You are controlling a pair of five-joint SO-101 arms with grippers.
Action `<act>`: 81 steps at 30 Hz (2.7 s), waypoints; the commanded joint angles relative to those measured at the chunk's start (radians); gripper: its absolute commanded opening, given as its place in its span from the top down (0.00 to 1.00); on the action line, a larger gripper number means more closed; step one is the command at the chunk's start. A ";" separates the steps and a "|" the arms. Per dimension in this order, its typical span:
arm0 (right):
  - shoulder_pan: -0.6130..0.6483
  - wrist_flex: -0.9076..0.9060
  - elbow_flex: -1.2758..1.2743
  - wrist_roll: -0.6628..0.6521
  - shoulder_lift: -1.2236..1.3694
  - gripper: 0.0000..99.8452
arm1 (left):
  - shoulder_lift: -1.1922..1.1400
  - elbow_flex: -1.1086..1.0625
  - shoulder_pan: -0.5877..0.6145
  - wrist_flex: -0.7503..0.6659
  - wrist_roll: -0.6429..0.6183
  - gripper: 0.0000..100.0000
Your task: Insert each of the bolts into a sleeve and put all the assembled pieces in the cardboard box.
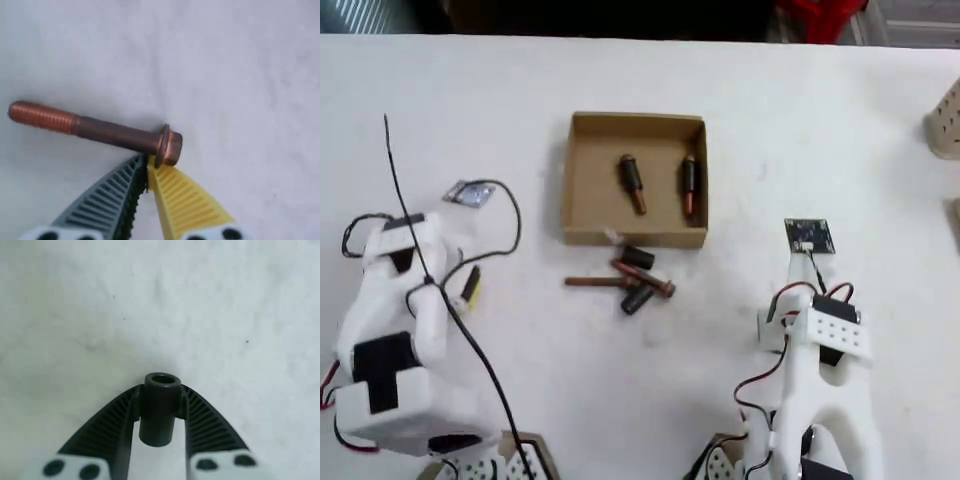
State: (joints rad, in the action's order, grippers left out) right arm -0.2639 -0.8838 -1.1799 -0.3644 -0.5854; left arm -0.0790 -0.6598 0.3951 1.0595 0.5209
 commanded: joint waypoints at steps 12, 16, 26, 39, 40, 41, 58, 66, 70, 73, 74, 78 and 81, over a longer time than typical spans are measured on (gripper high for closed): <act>0.007 0.013 0.003 -0.011 -0.031 0.98 | -0.058 0.239 -0.208 -0.236 -0.288 0.98; 0.007 0.025 0.003 -0.011 -0.031 0.98 | -0.050 0.241 -0.216 -0.302 -0.301 0.98; 0.007 0.025 0.003 -0.011 -0.031 0.98 | -0.058 0.499 -0.108 0.002 0.264 0.98; 0.007 0.025 0.002 -0.012 -0.031 0.98 | -0.240 0.560 -0.122 0.110 0.545 0.81; 0.007 0.025 0.002 -0.012 -0.031 0.98 | -0.262 0.580 -0.122 0.110 0.548 0.82; 0.008 0.025 0.002 -0.012 -0.031 0.98 | -0.285 0.603 -0.122 0.110 0.548 0.83; 0.013 0.041 -0.005 -0.012 -0.031 0.98 | -0.615 1.056 -0.107 0.316 0.543 0.84; 0.013 0.045 -0.005 -0.012 -0.033 0.98 | -0.628 1.112 -0.108 0.351 0.543 0.84; 0.013 0.045 -0.005 -0.012 -0.033 0.98 | -0.687 1.123 -0.113 0.342 0.543 0.96; 0.013 0.045 -0.006 -0.012 -0.033 0.98 | -0.716 1.123 -0.107 0.336 0.539 0.97; 0.013 0.045 -0.006 -0.012 -0.033 0.98 | -0.716 1.123 -0.105 0.336 0.526 0.98; 0.013 0.045 -0.006 -0.012 -0.033 0.98 | -0.694 1.122 -0.091 0.336 0.385 0.98; 0.013 0.045 -0.006 -0.012 -0.033 0.98 | -0.641 1.122 -0.096 0.339 0.229 0.98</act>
State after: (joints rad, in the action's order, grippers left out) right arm -0.2578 -0.8500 -1.1891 -0.3644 -0.5854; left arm -0.7802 0.4373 0.2816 1.4047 0.9306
